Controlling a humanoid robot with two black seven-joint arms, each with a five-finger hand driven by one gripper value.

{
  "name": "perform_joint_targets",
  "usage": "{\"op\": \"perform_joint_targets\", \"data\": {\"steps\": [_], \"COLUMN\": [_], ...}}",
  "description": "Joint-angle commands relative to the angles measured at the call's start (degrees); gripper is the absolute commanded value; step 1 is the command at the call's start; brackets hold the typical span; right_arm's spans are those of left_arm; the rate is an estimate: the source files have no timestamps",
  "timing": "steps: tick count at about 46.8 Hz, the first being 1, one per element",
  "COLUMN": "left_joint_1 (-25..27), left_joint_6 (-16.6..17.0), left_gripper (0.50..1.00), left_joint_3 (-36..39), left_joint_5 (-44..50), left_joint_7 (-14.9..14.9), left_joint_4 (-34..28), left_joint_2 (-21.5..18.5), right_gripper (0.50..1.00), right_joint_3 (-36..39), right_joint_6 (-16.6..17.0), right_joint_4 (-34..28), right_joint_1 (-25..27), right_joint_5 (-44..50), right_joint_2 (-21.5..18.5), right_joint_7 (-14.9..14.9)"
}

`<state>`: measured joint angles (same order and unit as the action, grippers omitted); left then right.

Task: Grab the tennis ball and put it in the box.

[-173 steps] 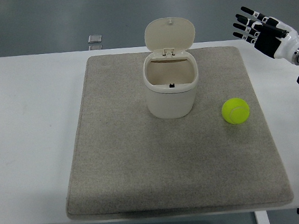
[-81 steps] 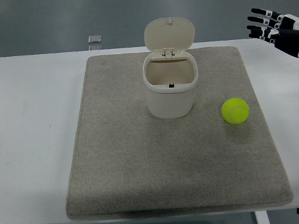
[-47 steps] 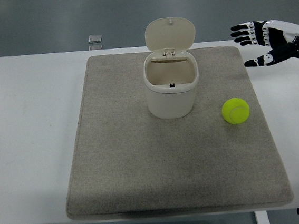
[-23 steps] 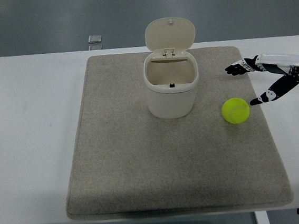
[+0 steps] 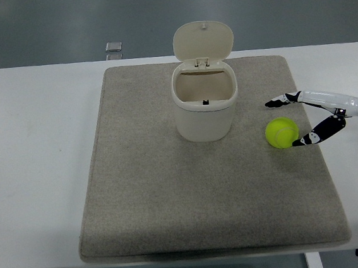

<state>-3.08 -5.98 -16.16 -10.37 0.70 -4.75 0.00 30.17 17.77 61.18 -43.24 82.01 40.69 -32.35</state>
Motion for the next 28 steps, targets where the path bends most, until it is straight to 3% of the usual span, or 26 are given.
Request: {"op": "perform_joint_targets", "data": {"steps": [1, 7, 13, 28], "left_joint_1": [0.00, 0.00, 0.00, 0.00], "left_joint_6": [0.00, 0.00, 0.00, 0.00], "left_gripper": [0.992, 0.992, 0.992, 0.992], "left_joint_3": [0.08, -0.01, -0.01, 0.08], "left_joint_5": [0.00, 0.00, 0.00, 0.00], "left_joint_7": [0.00, 0.00, 0.00, 0.00], "left_joint_4": [0.00, 0.00, 0.00, 0.00], "left_joint_2": [0.00, 0.00, 0.00, 0.00], "right_gripper": [0.919, 0.911, 0.868, 0.860], "right_joint_3": [-0.46, -0.46, -0.72, -0.73], "right_joint_6": [-0.98, -2.12, -2.56, -2.83], "right_joint_4": [-0.01, -0.01, -0.01, -0.09], "right_joint_1": [0.44, 0.88, 1.23, 1.58], "right_joint_5": [0.00, 0.08, 0.08, 0.26], "right_joint_2": [-0.18, -0.18, -0.18, -0.70], "right_joint_7": [0.00, 0.00, 0.00, 0.00]}}
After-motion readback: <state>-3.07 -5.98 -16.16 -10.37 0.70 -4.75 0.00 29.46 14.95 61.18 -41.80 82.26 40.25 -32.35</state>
